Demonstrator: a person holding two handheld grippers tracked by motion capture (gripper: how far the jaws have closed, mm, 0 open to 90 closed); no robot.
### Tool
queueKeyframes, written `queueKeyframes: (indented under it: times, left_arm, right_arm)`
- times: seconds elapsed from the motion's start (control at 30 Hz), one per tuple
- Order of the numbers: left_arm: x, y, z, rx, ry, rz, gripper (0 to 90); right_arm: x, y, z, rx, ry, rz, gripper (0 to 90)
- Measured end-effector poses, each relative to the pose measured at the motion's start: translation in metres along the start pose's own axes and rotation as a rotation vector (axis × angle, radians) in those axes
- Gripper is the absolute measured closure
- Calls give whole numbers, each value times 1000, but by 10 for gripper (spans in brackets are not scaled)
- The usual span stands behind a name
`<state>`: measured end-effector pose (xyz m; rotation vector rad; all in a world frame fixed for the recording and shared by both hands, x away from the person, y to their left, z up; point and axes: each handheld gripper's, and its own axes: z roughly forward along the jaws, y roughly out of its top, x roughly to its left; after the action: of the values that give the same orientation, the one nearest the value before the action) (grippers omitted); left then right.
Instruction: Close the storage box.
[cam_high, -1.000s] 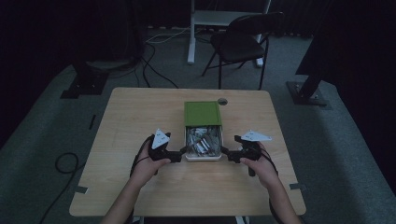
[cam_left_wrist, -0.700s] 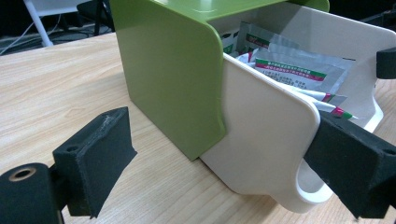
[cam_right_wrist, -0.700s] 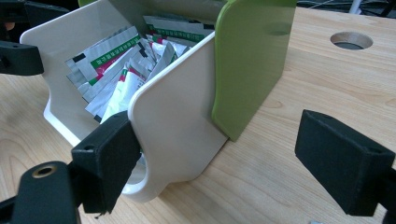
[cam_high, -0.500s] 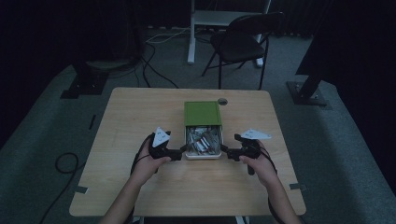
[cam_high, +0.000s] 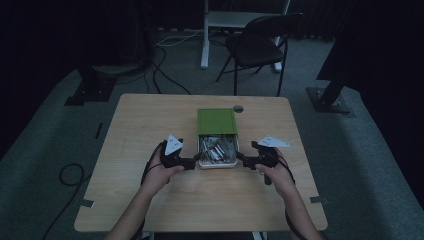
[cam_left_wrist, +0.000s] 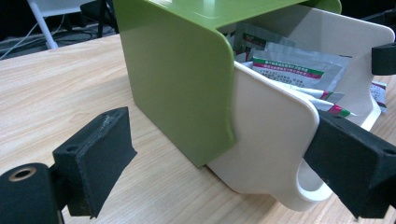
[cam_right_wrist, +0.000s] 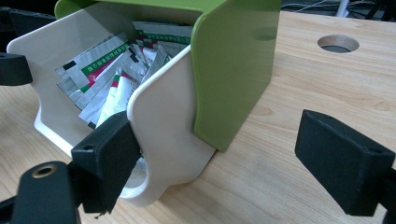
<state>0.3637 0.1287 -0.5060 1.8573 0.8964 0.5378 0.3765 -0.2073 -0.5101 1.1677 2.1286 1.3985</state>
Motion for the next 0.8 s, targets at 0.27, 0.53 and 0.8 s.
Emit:
queueKeyframes:
  times: [0.27, 0.53, 0.8]
  left_arm:
    - [3, 2, 4, 2, 3, -2, 97]
    - [5, 5, 7, 5, 14, 5, 97]
    - [8, 6, 10, 5, 22, -3, 97]
  right_arm:
    - [-2, 2, 3, -1, -12, -1, 141]
    - [-3, 4, 5, 0, -21, 4, 141]
    - [-5, 6, 8, 2, -24, 8, 141]
